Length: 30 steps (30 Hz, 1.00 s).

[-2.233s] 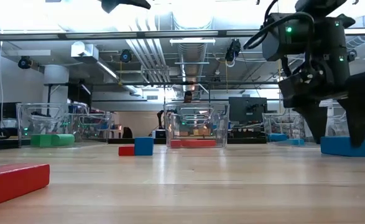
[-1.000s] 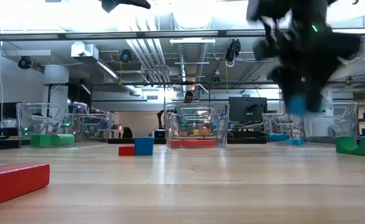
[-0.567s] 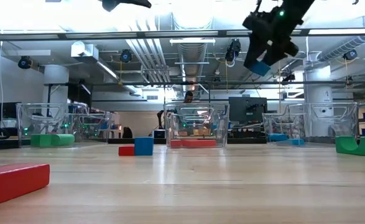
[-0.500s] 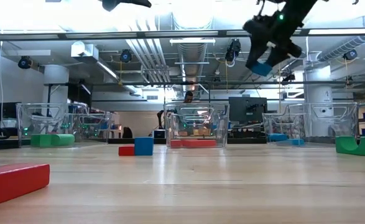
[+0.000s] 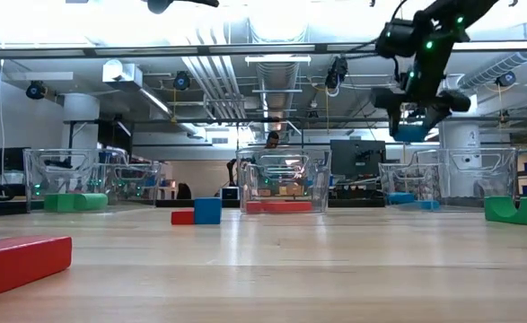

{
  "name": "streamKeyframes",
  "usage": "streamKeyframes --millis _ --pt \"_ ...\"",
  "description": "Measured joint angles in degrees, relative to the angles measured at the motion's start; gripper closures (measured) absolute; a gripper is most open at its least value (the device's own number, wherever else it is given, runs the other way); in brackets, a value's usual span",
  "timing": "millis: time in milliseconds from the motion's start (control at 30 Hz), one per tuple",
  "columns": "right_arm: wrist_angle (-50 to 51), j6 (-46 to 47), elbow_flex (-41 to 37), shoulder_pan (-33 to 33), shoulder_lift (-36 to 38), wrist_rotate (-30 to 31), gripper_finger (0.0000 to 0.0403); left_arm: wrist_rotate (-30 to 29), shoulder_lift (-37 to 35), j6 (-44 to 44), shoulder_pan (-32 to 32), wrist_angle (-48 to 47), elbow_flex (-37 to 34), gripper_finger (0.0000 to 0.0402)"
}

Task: Sort blocks
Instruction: Put the blue wooden block into the right transparent bin, then put the green wooden block into the left transparent bin

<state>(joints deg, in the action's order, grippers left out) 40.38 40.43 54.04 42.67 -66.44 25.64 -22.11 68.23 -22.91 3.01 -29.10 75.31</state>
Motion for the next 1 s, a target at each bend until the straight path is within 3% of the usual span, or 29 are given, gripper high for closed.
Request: streamKeyframes --millis 333,700,1000 --pt "-0.18 -3.47 0.0 0.63 -4.91 -0.06 0.0117 0.0 0.0 -0.14 0.0 -0.13 0.0 0.0301" --pt "-0.26 -4.29 0.0 0.56 -5.58 -0.1 0.0065 0.05 0.0 -0.19 0.0 -0.22 0.0 0.0301" --pt "-0.41 -4.46 0.04 -2.69 -2.14 -6.56 0.0075 0.15 0.0 -0.8 -0.02 -2.03 0.0 0.0301"
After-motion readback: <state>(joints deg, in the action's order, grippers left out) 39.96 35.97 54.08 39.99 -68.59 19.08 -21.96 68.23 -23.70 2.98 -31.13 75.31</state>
